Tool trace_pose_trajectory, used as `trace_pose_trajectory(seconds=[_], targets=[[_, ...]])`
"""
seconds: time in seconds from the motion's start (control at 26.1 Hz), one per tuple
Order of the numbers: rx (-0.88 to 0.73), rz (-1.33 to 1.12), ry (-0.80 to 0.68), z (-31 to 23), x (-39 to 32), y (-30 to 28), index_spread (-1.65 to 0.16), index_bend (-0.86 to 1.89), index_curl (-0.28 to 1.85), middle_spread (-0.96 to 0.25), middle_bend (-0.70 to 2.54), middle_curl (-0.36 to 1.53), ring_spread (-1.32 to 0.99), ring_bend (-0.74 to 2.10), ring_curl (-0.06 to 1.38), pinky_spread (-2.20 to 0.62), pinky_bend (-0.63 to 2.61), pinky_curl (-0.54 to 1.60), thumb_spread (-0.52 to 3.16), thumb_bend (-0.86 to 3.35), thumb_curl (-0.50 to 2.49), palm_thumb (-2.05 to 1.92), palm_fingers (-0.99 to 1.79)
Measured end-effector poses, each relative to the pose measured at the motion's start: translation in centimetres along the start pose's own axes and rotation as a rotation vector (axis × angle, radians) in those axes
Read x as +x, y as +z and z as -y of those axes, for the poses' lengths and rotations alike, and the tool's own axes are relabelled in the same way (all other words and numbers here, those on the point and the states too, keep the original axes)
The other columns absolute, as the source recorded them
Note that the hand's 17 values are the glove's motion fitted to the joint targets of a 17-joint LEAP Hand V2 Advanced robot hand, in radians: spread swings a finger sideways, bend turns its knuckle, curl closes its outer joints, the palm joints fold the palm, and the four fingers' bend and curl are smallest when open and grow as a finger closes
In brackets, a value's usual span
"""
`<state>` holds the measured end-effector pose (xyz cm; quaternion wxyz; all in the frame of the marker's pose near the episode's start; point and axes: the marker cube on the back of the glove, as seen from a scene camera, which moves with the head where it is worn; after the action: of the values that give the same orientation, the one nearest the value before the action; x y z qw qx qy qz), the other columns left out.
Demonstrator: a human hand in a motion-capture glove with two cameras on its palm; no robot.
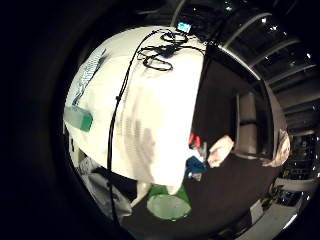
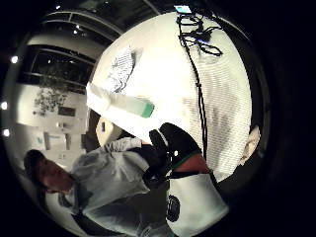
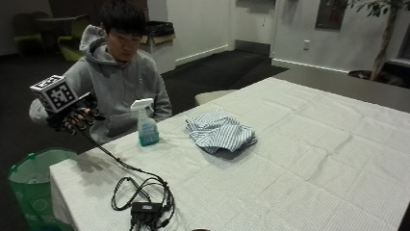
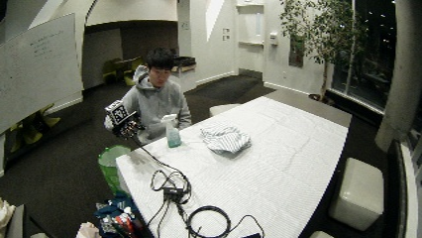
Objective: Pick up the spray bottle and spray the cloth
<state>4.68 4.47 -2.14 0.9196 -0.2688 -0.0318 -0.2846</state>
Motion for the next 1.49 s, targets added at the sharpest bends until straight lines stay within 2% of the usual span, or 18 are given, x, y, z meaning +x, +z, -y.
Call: trace_pose_trajectory(seconds=[0.84, 1.34, 1.49], targets=[[0.014, 0.272, -0.147, 0.6, -4.7, 5.3, -0.38, 0.13, 0.21, -0.02, 0.21, 0.28, 0.05, 0.27, 0.21, 0.24, 0.48, 0.30, 0.98, -0.02, 0.27, 0.59, 0.10], [0.172, 0.568, -0.030, 1.4, -8.3, 10.4, -0.34, 0.09, 0.18, 0.01, 0.26, 0.32, 0.05, 0.33, 0.25, 0.24, 0.52, 0.33, 0.95, -0.04, 0.28, 0.53, 0.07], [0.170, 0.657, 0.000, 1.6, -9.3, 11.4, -0.32, 0.09, 0.17, 0.02, 0.27, 0.32, 0.06, 0.35, 0.25, 0.24, 0.54, 0.34, 0.94, -0.03, 0.29, 0.53, 0.07]])
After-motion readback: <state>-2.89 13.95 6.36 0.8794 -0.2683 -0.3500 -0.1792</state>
